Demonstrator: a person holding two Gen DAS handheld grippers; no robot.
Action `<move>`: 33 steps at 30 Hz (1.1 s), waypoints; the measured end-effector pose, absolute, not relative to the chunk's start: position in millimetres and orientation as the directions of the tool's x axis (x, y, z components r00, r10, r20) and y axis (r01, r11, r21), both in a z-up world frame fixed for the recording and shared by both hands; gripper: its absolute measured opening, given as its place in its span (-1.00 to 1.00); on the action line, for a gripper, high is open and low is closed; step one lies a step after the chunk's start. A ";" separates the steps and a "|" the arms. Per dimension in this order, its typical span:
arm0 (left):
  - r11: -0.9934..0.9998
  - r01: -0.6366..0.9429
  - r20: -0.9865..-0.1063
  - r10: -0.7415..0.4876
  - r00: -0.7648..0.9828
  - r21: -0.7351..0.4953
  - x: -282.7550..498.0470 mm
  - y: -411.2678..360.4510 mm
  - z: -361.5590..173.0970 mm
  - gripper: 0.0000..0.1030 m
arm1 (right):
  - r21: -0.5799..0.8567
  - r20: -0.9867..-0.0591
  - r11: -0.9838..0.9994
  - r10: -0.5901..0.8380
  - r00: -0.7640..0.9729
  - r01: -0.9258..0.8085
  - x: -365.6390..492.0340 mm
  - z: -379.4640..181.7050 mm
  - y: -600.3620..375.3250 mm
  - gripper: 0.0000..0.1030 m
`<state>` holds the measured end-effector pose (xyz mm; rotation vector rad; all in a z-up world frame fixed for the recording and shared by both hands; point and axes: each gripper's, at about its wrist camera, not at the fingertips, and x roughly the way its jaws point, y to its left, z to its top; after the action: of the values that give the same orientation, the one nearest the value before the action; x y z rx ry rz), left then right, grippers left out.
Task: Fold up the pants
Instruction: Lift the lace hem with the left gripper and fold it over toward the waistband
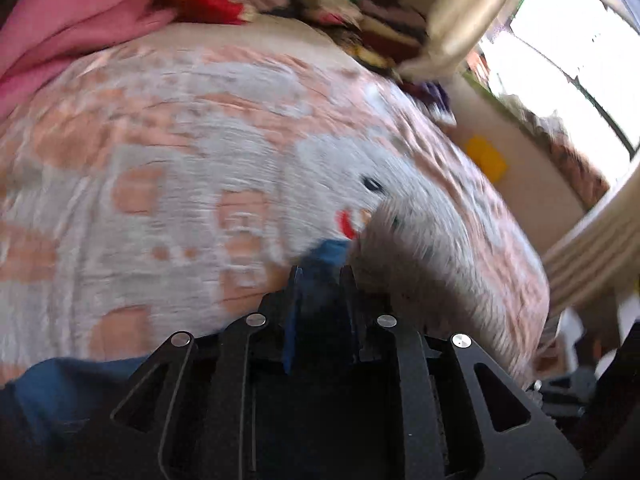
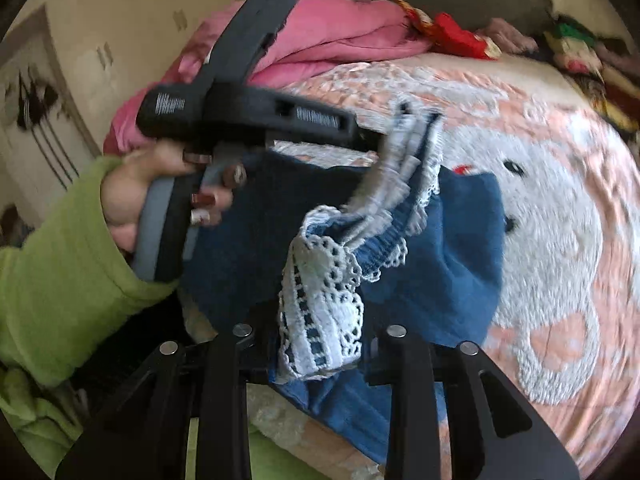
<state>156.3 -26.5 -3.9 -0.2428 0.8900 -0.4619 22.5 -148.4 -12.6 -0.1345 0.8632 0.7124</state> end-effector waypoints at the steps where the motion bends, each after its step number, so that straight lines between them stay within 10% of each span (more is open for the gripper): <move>1: 0.865 0.261 -0.672 -0.498 0.548 -0.428 156.2 -14.1 -3.8 -0.75 | 0.154 -0.742 0.758 0.512 0.432 -0.634 23.4 -13.8 -141.7 -0.45; 13: 0.796 0.186 -0.601 -0.567 0.564 -0.576 152.1 32.7 -7.0 -0.35 | 0.137 -0.770 0.613 0.560 0.306 -0.778 2.7 -26.1 -81.9 -0.04; 24: 0.811 0.197 -0.652 -0.565 0.506 -0.551 156.1 8.5 -24.4 0.11 | 0.131 -0.695 0.849 0.447 0.564 -0.512 80.9 6.4 -188.1 0.15; 26: 0.836 0.188 -0.678 -0.532 0.506 -0.516 156.6 2.7 -28.0 0.08 | 0.128 -0.697 0.858 0.434 0.570 -0.497 93.2 2.3 -194.7 0.16; 28: 0.865 0.180 -0.709 -0.490 0.507 -0.469 157.5 -5.0 -32.0 -0.64 | 0.123 -0.705 0.858 0.429 0.565 -0.498 103.1 -1.3 -188.0 0.16; 33: 0.859 0.263 -0.654 -0.507 0.562 -0.439 146.3 -12.9 -13.7 -0.81 | 0.099 -0.736 0.851 0.411 0.538 -0.515 129.9 -17.8 -174.4 0.13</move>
<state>146.3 -12.9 -13.7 -0.3085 0.8628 -0.4616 129.9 -174.4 -17.8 -0.1358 0.8380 0.5526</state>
